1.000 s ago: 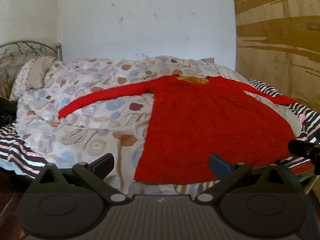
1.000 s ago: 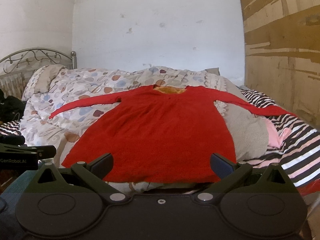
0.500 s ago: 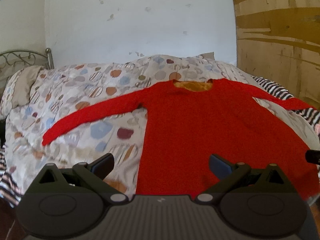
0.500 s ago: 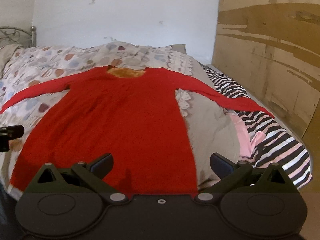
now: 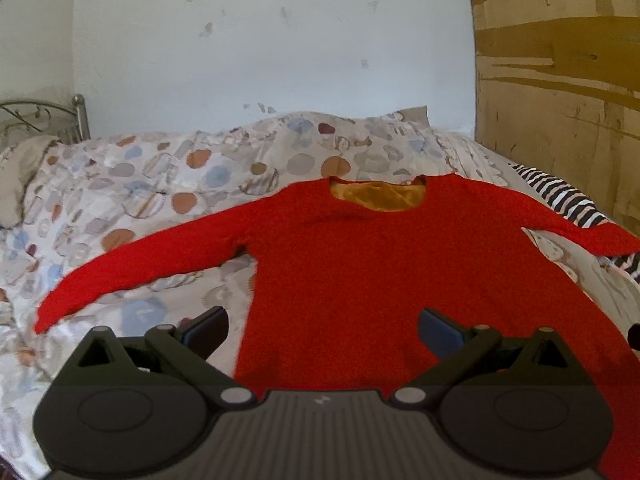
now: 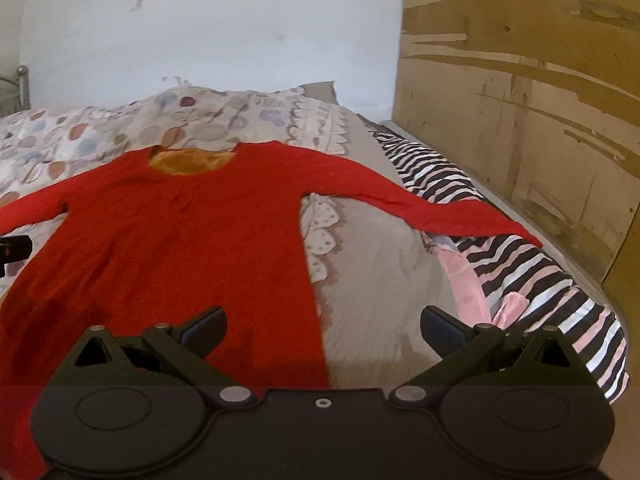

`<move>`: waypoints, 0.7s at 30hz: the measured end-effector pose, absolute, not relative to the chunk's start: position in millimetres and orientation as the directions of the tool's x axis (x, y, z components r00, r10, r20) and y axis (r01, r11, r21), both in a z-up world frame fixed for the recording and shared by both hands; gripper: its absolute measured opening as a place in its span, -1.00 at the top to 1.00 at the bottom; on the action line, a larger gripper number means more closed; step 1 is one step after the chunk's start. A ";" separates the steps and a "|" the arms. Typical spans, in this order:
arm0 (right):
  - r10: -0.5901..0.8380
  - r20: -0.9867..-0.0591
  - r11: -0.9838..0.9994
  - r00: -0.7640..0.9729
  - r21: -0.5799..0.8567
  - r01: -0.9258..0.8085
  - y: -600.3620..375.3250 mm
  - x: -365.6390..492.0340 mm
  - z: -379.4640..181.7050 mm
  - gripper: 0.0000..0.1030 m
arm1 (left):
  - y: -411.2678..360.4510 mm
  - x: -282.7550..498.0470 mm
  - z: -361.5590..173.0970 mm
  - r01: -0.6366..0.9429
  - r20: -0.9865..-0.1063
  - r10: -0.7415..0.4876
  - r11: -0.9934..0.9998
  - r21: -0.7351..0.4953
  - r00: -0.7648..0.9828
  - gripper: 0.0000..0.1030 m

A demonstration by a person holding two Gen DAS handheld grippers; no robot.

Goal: Fold small clothes
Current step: 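Move the right gripper toward the sweater's sleeve cuff on the striped sheet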

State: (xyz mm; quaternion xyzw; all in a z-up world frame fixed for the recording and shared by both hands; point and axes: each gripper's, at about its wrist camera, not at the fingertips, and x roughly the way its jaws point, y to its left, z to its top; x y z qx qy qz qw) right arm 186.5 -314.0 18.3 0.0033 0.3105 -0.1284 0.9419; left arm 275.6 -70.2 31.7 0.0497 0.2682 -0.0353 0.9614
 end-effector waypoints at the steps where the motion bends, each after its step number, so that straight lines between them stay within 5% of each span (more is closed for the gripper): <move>1: -0.246 -0.587 0.965 0.772 -0.073 0.252 -317.9 192.9 17.1 -0.99 | -71.9 282.9 29.3 0.098 -0.526 -0.046 0.993 0.072 0.849 -0.99; 21: -0.358 -0.560 0.921 0.747 -0.078 0.383 -395.2 280.7 -19.8 -0.99 | -129.4 382.2 -37.8 0.181 -0.569 -0.110 0.981 0.070 0.815 -0.99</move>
